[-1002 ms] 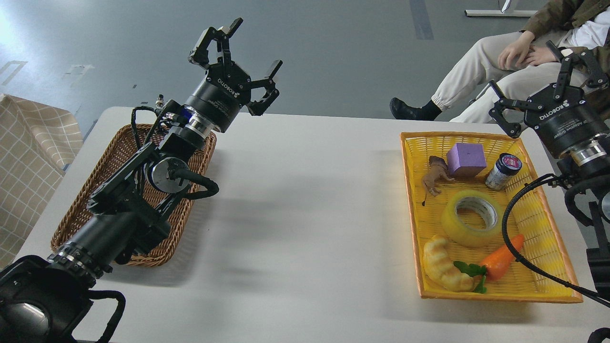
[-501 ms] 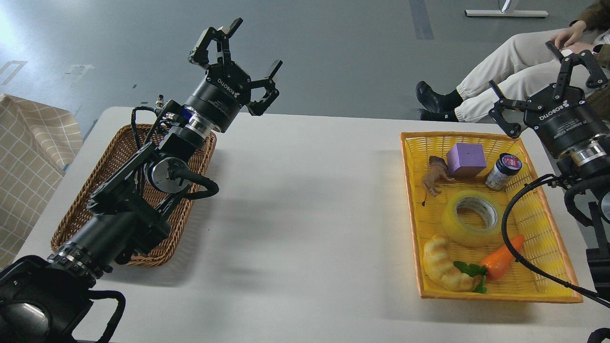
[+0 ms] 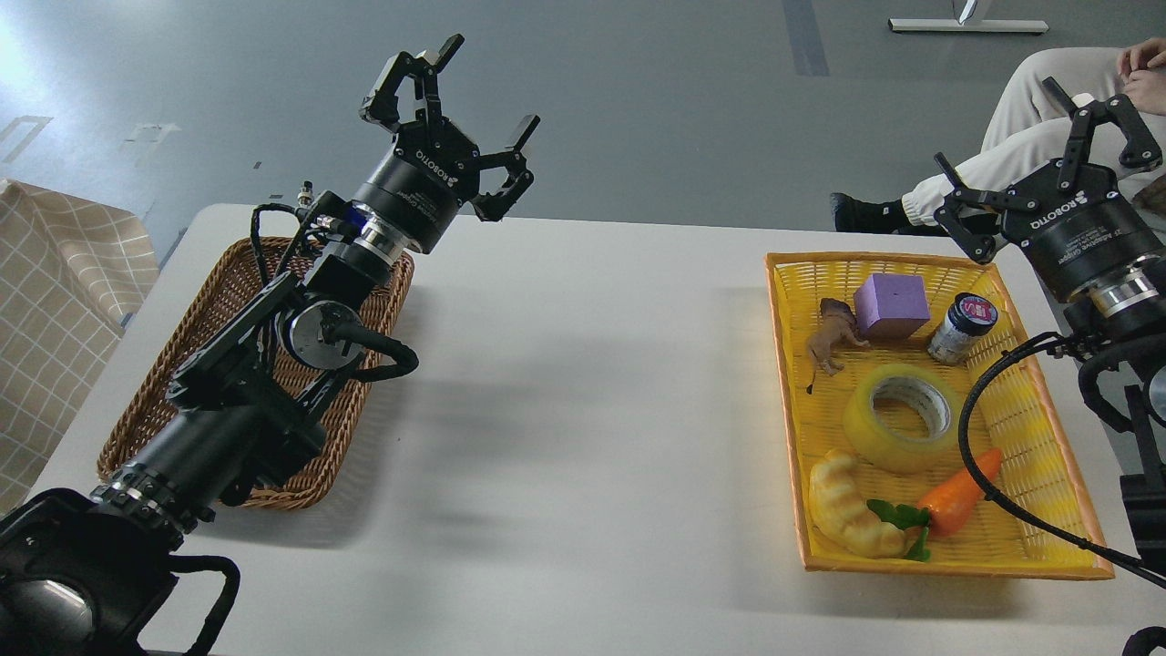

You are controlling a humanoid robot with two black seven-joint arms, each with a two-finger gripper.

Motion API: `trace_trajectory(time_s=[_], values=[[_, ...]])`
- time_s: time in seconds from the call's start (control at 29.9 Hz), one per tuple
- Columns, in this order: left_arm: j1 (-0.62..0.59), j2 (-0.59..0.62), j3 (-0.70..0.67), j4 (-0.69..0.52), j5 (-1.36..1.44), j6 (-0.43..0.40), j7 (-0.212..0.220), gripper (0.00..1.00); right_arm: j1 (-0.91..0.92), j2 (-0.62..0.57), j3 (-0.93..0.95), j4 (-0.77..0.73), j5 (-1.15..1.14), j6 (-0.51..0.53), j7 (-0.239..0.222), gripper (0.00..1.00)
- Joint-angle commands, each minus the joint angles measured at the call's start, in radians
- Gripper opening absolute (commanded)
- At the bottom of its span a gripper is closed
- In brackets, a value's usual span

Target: Place and transfer tape with both arms

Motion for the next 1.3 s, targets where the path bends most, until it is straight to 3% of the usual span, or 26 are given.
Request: trace_trajectory(time_s=[0.0, 0.67, 0.9, 1.27], values=[[0.001, 0.000, 0.000, 0.000, 0.001, 0.000, 0.000, 1.00, 0.000, 0.000, 0.000, -0.001, 0.000, 0.000, 0.000, 1.00], [-0.013, 0.000, 0.017, -0.003, 0.096, 0.000, 0.000, 1.00, -0.002, -0.003, 0.000, 0.003, 0.000, 0.000, 0.000, 1.00], [-0.018, 0.003, 0.016, -0.010, 0.196, 0.000, -0.054, 1.00, -0.002, -0.005, -0.002, 0.003, 0.000, 0.000, 0.000, 1.00], [-0.012, 0.003, 0.003, -0.010, 0.136, 0.000, -0.048, 1.00, 0.000, -0.041, -0.009, 0.007, -0.002, 0.000, -0.009, 1.00]])
